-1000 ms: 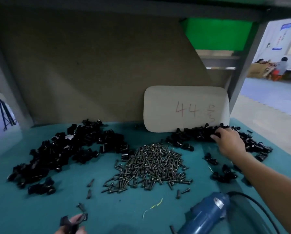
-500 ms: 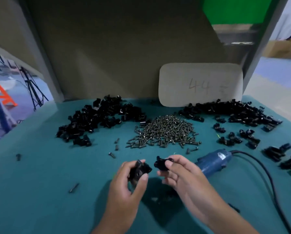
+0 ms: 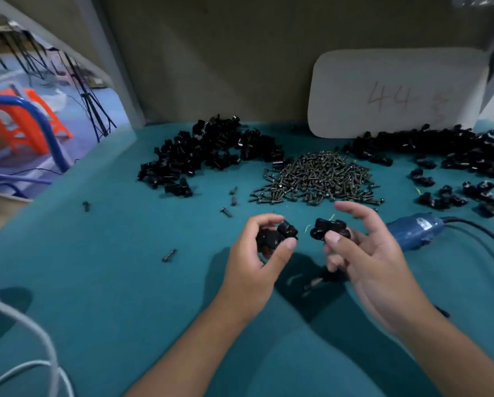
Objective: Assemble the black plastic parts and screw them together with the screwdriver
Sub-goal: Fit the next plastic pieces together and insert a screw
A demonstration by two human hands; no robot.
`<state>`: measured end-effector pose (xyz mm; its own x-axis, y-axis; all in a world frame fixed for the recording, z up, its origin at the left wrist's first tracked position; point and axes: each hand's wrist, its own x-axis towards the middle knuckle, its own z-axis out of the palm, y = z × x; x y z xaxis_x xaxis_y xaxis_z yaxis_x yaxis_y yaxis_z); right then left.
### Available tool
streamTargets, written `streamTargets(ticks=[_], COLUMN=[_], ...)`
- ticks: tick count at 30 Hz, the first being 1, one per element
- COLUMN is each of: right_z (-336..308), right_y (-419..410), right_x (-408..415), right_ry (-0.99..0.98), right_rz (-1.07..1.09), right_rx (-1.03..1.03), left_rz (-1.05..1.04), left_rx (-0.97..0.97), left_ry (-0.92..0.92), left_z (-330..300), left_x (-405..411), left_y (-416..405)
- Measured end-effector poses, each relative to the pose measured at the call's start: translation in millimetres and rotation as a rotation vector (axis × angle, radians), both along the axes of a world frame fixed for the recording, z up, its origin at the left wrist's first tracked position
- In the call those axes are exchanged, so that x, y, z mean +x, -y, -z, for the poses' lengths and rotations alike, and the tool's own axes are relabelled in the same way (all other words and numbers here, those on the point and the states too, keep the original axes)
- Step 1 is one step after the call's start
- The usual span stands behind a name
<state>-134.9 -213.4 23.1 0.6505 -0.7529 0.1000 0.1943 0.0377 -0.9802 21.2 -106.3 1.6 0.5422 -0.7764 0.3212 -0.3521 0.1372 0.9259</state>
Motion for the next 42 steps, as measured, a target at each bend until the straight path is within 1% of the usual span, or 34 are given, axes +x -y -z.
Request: streamTargets(ticks=[3,7,10,12,16,19,22,25,27,30,33,38,42], right_z=[-1.4,-3.0,-5.0,-4.4,-3.3,-2.3,-0.5,0.9,2.4,3.4,3.5,3.3,4.1], right_y=[-2.8,-3.9,-4.4,-5.0,-7.8,-9.5,-10.9,-15.9,-19.2,-19.4,-14.1,-11.5,-10.8], right_x=[0.5,-0.7,0.1,0.0,-2.3,-2.8,-2.6,-1.9,-0.5,0.3,-0.4,-0.9,-0.2], right_ry=[0.017,0.067,0.109,0.094,0.035,0.009,-0.090,-0.188,-0.207,-0.174,-0.155,-0.154,-0.149], right_rz=[0.004,0.102,0.134,0.145,0.136,0.121,0.101,0.051,0.065,0.128,0.147,0.121,0.093], right_rx=[-0.036,-0.107,-0.092,-0.113,-0.218,-0.330,-0.492,-0.683,-0.762,-0.753,-0.719,-0.678,-0.677], left_rz=[0.000,-0.022,-0.031,-0.023,-0.008,-0.032,-0.019,0.089,0.196,0.294,0.342,0.251,0.110], left_rx=[-0.031,-0.066,-0.048,-0.053,-0.101,-0.109,-0.089,-0.078,-0.078,-0.102,-0.105,-0.050,-0.064], left_ry=[-0.035,-0.022,-0.040,-0.053,-0.069,-0.178,-0.306,-0.330,-0.335,-0.309,-0.280,-0.111,0.112], left_z=[1.3,3.0,4.3,4.9,3.3,1.8,-1.3,-2.0,-3.6,-7.0,-6.9,-3.5,-2.6], left_x=[-0.4,1.6,3.4,3.7,2.8,4.0,4.7,1.8,-4.0,-10.4,-12.6,-13.0,-10.2], left_y=[0.8,2.4,3.3,3.6,2.5,1.6,3.3,3.4,1.7,-2.0,-5.4,-7.5,-6.2])
